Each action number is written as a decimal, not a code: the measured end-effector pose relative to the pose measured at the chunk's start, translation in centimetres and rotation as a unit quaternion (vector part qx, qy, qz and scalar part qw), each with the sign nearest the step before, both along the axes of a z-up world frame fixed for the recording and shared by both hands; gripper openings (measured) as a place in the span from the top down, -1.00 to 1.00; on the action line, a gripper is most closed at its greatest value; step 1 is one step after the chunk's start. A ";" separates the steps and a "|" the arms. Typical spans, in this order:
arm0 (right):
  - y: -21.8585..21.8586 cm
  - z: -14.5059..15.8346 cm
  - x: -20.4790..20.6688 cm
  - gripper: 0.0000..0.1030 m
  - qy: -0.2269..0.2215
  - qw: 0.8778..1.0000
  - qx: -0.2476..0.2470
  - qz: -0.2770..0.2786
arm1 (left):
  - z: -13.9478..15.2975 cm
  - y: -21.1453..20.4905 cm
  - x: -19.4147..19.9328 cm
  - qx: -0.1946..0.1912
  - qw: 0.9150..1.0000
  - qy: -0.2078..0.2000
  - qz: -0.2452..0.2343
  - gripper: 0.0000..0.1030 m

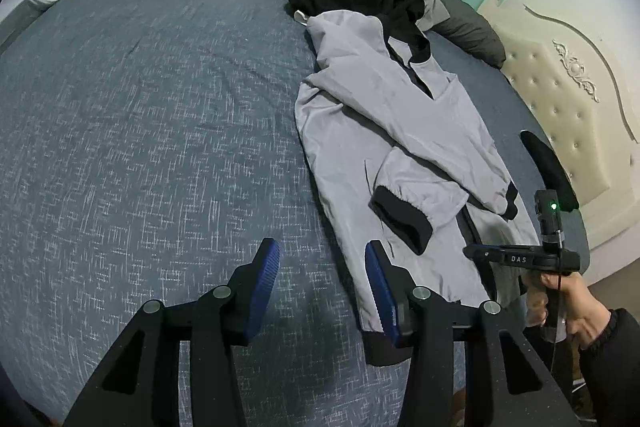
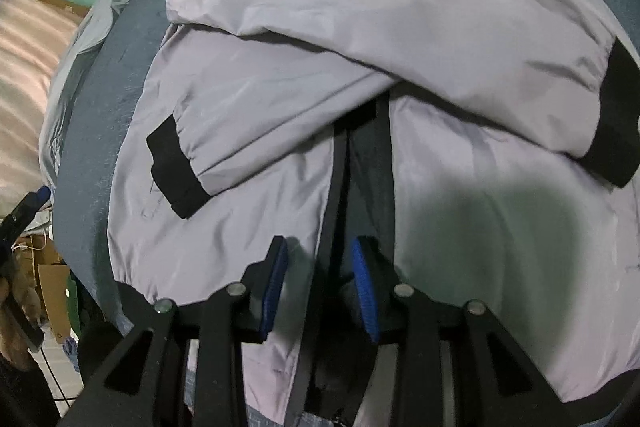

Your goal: Fold clothes

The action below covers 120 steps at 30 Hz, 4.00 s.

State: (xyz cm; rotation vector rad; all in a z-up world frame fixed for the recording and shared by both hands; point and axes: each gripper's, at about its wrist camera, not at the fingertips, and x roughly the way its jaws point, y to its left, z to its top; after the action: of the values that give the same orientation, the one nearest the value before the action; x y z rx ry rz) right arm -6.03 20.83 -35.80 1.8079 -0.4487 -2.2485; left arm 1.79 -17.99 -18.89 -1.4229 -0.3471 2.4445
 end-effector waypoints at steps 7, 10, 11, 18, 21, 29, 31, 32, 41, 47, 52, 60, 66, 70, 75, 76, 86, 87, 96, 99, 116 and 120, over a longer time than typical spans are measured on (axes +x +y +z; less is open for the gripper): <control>-0.2 2.0 0.9 0.96 0.036 0.999 0.020 0.012 | -0.4 0.3 0.0 0.002 1.000 -0.005 -0.005 0.01; 0.8 3.2 1.3 0.96 0.047 0.998 0.029 0.011 | -0.6 0.6 -0.2 0.000 1.000 -0.010 -0.008 0.00; 1.0 3.2 1.4 0.96 0.045 0.998 0.031 0.009 | -0.7 0.7 -0.3 0.002 1.000 -0.012 -0.009 0.00; 0.7 1.6 1.6 0.96 0.034 0.999 0.039 0.001 | -1.7 2.0 -0.9 0.006 0.999 -0.034 -0.019 -0.02; 0.1 1.3 1.6 0.96 0.038 0.998 0.044 0.004 | -2.1 2.5 -0.9 0.003 0.999 -0.040 -0.023 -0.03; 0.7 2.8 1.6 0.93 0.050 0.999 0.022 0.001 | -3.4 4.6 -0.5 0.005 0.997 -0.062 -0.052 -0.04; 0.9 4.1 1.8 0.93 0.061 0.998 0.019 0.003 | -3.8 5.0 -0.2 0.010 0.996 -0.068 -0.056 -0.04; 1.4 4.9 2.0 0.93 0.068 0.998 0.014 0.003 | -4.1 5.2 -0.1 0.013 0.996 -0.071 -0.057 -0.04; 9.9 8.6 4.2 0.52 0.069 0.996 0.048 -0.035 | -5.3 5.2 1.1 0.016 0.994 -0.087 -0.057 -0.04; 15.3 7.5 6.4 0.49 0.010 0.995 0.076 -0.059 | -5.8 5.8 1.6 0.017 0.992 -0.101 -0.067 -0.09; 18.0 6.2 9.1 0.48 -0.013 0.994 0.075 -0.079 | -6.2 6.2 1.8 0.020 0.991 -0.110 -0.070 -0.17; 19.7 4.2 11.7 0.14 -0.034 0.994 0.039 -0.100 | -5.9 6.3 2.4 0.031 0.990 -0.116 -0.066 -0.18; 19.7 3.4 12.0 0.11 -0.037 0.993 0.019 -0.109 | -6.3 7.1 2.8 0.024 0.990 -0.122 -0.070 -0.22; 19.6 2.8 12.0 0.11 -0.038 0.992 0.017 -0.115 | -7.5 7.8 2.5 0.014 0.989 -0.128 -0.066 -0.22; 20.1 2.3 11.9 0.11 -0.048 0.992 0.007 -0.120 | -8.2 8.2 2.1 0.009 0.989 -0.135 -0.066 -0.21; 20.3 2.4 11.8 0.11 -0.054 0.991 0.007 -0.119 | -8.1 8.3 2.1 0.008 0.989 -0.134 -0.068 -0.21; 21.0 7.4 11.1 0.09 -0.067 0.995 0.040 -0.055 | -7.9 8.1 1.7 0.017 0.989 -0.134 -0.066 -0.21; 20.8 7.2 11.1 0.09 -0.063 0.996 0.035 -0.058 | -8.0 8.1 1.8 0.016 0.989 -0.134 -0.066 -0.21; 19.0 2.0 11.5 0.09 -0.079 0.993 0.025 -0.082 | -9.1 8.2 1.9 0.017 0.988 -0.141 -0.058 -0.21; 18.9 1.5 11.8 0.09 -0.072 0.993 0.026 -0.088 | -9.9 8.5 2.0 0.017 0.987 -0.149 -0.059 -0.21; 16.6 3.2 14.2 0.76 -0.018 0.998 0.025 -0.055 | -7.0 11.0 3.3 0.008 0.988 -0.111 -0.110 0.75; 16.5 4.9 15.0 0.78 0.002 0.999 0.011 -0.050 | -4.1 11.2 4.0 0.007 0.988 -0.090 -0.125 0.76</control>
State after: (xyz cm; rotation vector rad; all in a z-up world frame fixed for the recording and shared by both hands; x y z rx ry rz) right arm 8.93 37.35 -30.86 1.8304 -0.5280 -2.3302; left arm 5.79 -6.82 -22.99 -1.5816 -0.2069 2.1182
